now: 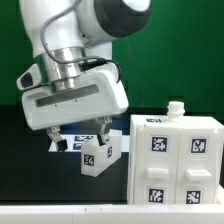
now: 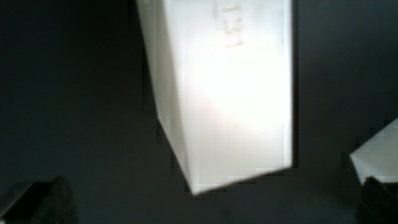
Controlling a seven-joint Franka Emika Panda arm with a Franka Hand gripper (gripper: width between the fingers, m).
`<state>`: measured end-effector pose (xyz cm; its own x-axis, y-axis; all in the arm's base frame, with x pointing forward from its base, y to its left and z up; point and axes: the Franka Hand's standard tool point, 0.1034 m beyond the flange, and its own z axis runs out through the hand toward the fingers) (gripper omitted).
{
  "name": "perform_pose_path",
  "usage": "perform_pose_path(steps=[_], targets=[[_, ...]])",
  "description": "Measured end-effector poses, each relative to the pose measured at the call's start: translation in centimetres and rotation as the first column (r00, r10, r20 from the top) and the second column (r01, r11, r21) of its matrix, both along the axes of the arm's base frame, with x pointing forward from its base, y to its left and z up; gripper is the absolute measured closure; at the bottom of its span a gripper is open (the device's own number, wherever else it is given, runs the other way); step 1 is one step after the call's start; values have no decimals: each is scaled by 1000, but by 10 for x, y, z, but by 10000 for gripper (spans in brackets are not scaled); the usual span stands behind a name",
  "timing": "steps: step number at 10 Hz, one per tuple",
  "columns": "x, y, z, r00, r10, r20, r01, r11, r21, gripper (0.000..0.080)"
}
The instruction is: Assemble cabinet
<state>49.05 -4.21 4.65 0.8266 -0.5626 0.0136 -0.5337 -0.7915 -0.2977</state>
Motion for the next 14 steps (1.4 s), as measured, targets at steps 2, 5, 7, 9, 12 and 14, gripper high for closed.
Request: perform_pose_path(steps=[2, 5, 7, 9, 12, 14], targets=[[2, -3, 2, 998, 19, -57, -15, 997, 73, 3], [4, 1, 5, 954, 92, -287, -13, 964, 265, 3], [-1, 5, 6, 915, 167, -367, -22, 930, 368, 3], [3, 1, 7, 819, 300, -489, -4, 855, 518, 3], [6, 6, -13, 606, 408, -683, 160, 778, 607, 3], [6, 5, -16, 597, 419, -684, 164, 771, 615, 3]])
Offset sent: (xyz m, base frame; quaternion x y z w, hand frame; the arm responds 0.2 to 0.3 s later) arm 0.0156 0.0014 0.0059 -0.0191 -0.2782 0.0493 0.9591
